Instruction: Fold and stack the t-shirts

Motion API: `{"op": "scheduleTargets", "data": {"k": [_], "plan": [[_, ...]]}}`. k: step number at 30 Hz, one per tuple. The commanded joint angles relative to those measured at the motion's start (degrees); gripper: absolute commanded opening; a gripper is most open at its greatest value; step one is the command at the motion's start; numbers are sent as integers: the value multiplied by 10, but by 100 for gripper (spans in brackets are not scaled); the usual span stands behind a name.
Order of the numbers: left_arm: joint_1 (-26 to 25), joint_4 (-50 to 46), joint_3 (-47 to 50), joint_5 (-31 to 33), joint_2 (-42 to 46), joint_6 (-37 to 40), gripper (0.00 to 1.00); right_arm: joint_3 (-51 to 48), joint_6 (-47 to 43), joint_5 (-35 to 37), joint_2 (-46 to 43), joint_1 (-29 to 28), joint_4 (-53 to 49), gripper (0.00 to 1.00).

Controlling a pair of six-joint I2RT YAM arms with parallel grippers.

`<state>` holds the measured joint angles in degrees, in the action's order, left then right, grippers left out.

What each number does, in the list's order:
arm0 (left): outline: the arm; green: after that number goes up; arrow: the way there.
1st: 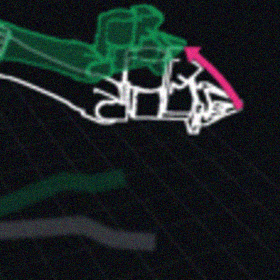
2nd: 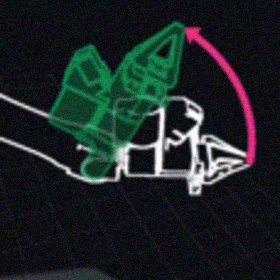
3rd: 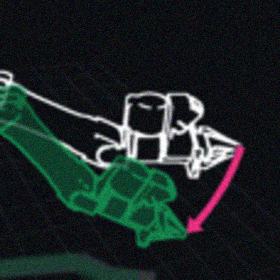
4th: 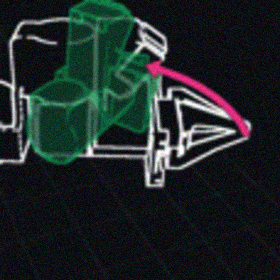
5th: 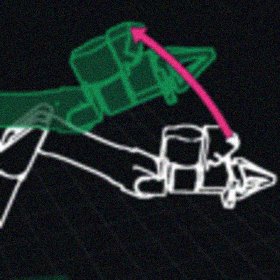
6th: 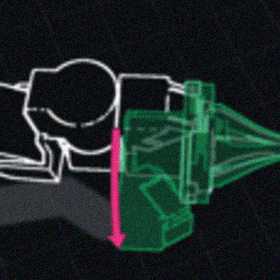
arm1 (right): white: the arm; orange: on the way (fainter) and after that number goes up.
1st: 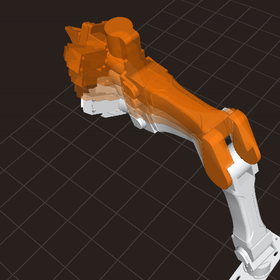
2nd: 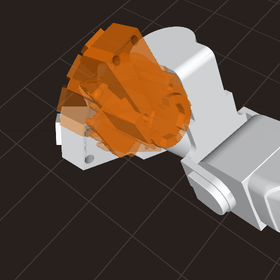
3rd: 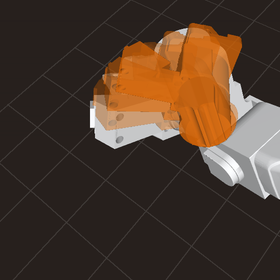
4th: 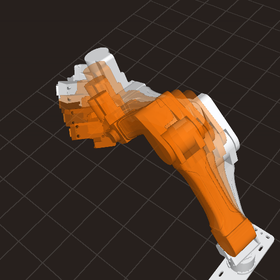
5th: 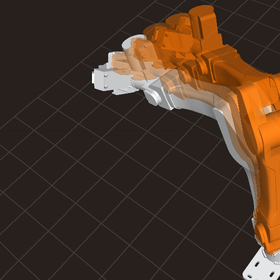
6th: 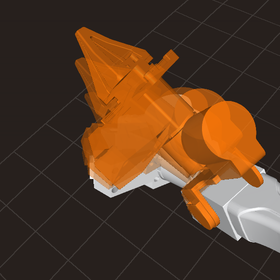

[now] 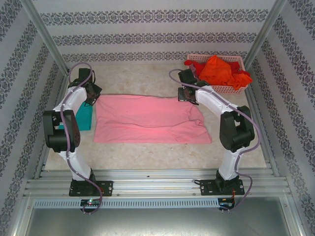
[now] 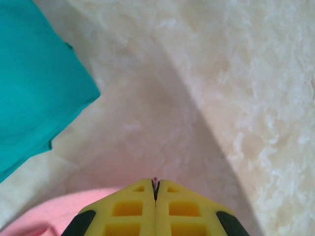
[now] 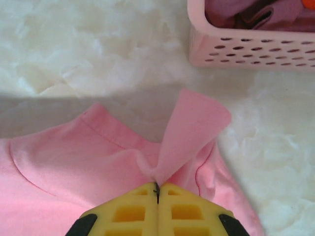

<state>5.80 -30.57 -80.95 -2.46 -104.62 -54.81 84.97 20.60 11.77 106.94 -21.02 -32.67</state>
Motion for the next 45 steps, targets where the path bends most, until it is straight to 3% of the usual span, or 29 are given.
{"op": "scheduleTargets", "data": {"k": [1, 15, 30, 45], "plan": [[5, -1, 33, -4, 31, 15, 0, -28, -7, 21, -54, -11, 8, 0], [5, -15, 121, -28, 117, 20, 0, -160, 12, 47, -202, -39, -25, 0], [10, -38, 206, -38, 187, 29, 0, -274, 105, 87, -325, -90, -90, 0], [13, -50, 271, -44, 216, 28, 0, -374, 178, 57, -347, -105, -86, 0]]}}
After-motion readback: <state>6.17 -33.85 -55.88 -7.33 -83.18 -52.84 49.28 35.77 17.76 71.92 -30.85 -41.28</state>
